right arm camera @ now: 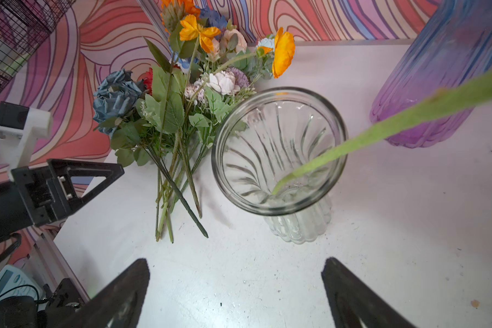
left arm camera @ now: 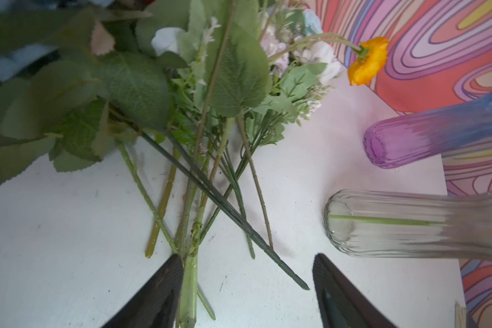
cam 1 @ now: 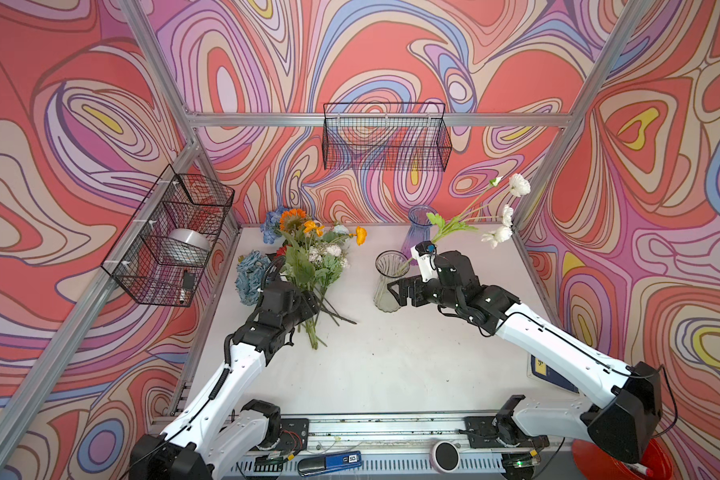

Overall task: Arrange the flowers into the vase
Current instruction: 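Release the white flower in the clear vase and move left gripper back to the pile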

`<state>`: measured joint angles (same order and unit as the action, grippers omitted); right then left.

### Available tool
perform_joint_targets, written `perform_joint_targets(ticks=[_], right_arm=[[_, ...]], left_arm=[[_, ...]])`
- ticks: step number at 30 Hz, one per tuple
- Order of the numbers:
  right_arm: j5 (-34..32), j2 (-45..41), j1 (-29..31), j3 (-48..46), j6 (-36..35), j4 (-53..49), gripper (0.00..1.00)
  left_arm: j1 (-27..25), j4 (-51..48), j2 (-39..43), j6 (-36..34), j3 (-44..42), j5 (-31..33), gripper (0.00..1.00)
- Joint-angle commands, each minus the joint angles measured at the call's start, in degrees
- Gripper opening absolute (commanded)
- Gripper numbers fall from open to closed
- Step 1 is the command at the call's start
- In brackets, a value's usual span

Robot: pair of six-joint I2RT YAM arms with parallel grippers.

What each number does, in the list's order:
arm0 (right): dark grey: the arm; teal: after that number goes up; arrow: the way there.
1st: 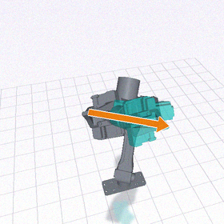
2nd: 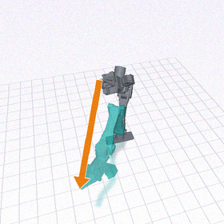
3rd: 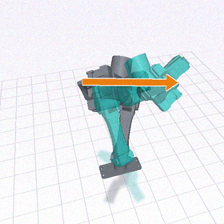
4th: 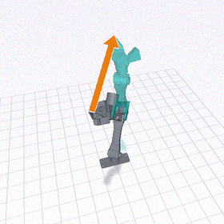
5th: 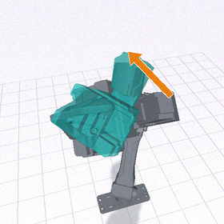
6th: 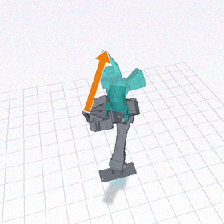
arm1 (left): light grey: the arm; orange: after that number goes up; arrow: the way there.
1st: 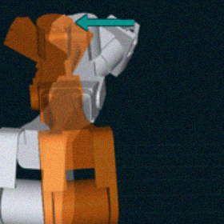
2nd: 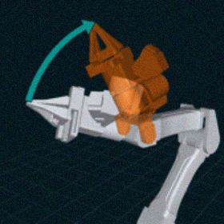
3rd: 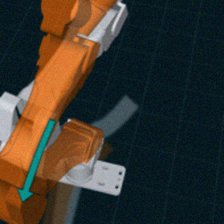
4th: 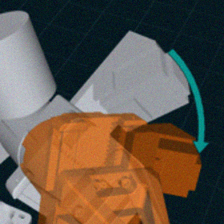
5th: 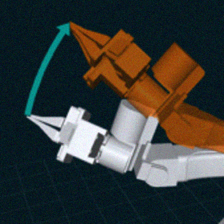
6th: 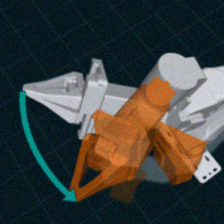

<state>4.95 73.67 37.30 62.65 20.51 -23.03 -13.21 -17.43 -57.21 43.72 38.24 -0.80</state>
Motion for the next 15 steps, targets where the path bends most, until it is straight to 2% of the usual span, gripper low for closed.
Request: perform_joint_targets(ticks=[1,3,6,10,15], right_arm=[[-0.31,0.65,0.15,-0.96,0.04,1.45,0.97],[0.11,0.80,0.22,-0.82,0.71,1.38,0.97],[2.17,1.20,0.19,-1.69,1.70,3.16,0.92],[2.55,2.32,0.17,-1.81,3.05,4.12,0.88],[6.53,5.65,0.89,3.32,6.97,4.78,0.66]], left_arm=[[2.00,0.27,-1.82,6.04,-0.69,-2.14,0.73],[2.96,0.03,-2.75,7.80,-0.14,-1.52,0.72],[3.07,1.66,-3.38,6.22,-0.62,0.96,0.56],[3.02,4.29,-3.62,1.19,-3.15,1.94,0.53],[3.02,5.55,-3.91,-0.56,-7.66,3.35,0.53]])
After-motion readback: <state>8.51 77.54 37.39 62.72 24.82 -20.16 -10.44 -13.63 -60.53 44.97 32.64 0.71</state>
